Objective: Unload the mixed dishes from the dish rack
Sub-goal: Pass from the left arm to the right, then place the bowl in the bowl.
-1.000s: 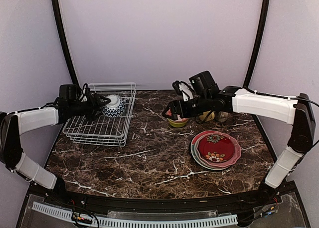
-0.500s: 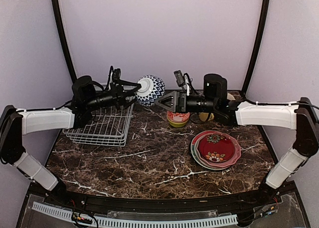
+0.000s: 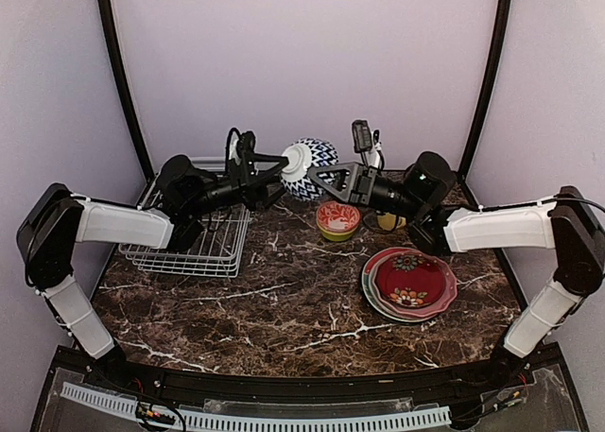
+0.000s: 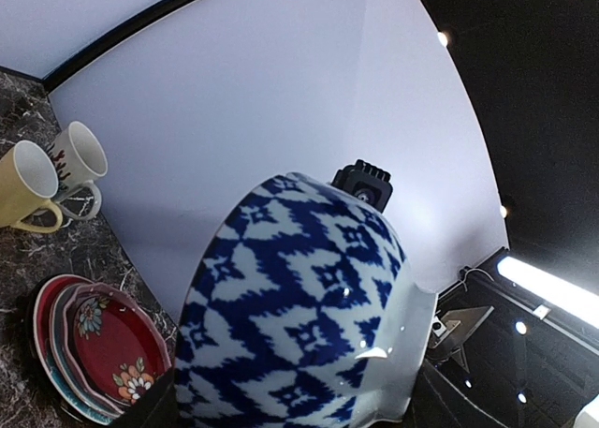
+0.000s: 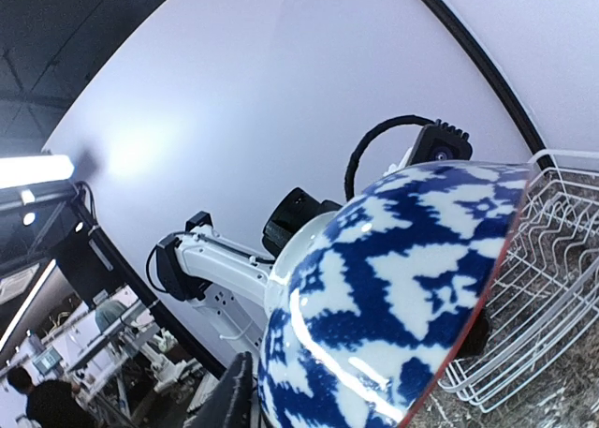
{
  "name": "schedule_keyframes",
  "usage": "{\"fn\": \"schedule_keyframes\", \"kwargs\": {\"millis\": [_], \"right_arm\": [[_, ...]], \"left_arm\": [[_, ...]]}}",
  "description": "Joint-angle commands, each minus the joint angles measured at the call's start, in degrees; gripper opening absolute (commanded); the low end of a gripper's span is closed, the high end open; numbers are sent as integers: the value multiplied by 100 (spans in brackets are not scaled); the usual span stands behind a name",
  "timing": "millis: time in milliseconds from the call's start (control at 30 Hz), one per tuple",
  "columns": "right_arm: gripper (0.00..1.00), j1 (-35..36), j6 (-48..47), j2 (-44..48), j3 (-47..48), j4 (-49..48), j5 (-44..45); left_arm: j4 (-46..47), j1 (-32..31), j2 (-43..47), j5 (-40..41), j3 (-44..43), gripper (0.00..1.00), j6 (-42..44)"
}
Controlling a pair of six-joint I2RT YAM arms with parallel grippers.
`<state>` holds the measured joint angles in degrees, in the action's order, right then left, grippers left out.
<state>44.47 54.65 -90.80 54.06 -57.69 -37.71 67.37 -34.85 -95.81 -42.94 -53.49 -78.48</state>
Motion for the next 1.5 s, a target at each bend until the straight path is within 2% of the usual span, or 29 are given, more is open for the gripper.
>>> {"fn": "schedule_keyframes", "kwargs": {"millis": [0, 67, 100, 167, 233, 267, 300, 367, 533, 600, 733, 1000, 1367, 1467], "right_arm": [[13, 44, 465, -109, -2, -1209, -200], [0, 32, 432, -96, -24, -1224, -175], [0, 21, 387, -71, -39, -1172, -157], [0, -13, 212, 31, -89, -920, -66], [0, -83, -22, 271, -178, -459, 134], [0, -120, -146, 377, -234, -220, 239], [0, -165, -372, 473, -272, 40, 326], [0, -228, -809, 634, -247, 762, 471], [0, -273, -2245, 755, 453, 3800, 1480], [0, -277, -2798, 570, 999, 4989, 1987], [0, -266, -3650, -82, 2122, 6836, 2901], [0, -207, -4639, -1395, 3746, 8586, 4154], [0, -163, -5303, -2812, 5141, 9609, 5056], [4, -137, -5377, -3121, 5440, 9789, 5124]], "left_arm": [[629, 13, 57, 119, 11, 31, -13], [389, 12, 111, 94, 37, 34, 173], [201, 13, 169, 89, 52, 37, 337], [-225, 24, 319, 106, 129, 48, 673], [-884, 75, 549, 122, 264, 72, 1166], [-1420, 156, 657, 151, 320, 78, 1369], [-1684, 217, 879, 246, 438, 90, 1754], [-2501, 458, 1265, 415, 629, 98, 2245], [-5001, 1243, 2308, 1080, 791, 99, 3501], [-6004, 1336, 2640, 1507, 633, 99, 4108], [-7202, 1357, 3108, 2199, 342, 99, 4862], [-7612, 1358, 3384, 2431, 309, 99, 5043], [-7554, 1358, 3375, 2371, 309, 99, 4948], [-7548, 1358, 3387, 2353, 325, 99, 4934]]}}
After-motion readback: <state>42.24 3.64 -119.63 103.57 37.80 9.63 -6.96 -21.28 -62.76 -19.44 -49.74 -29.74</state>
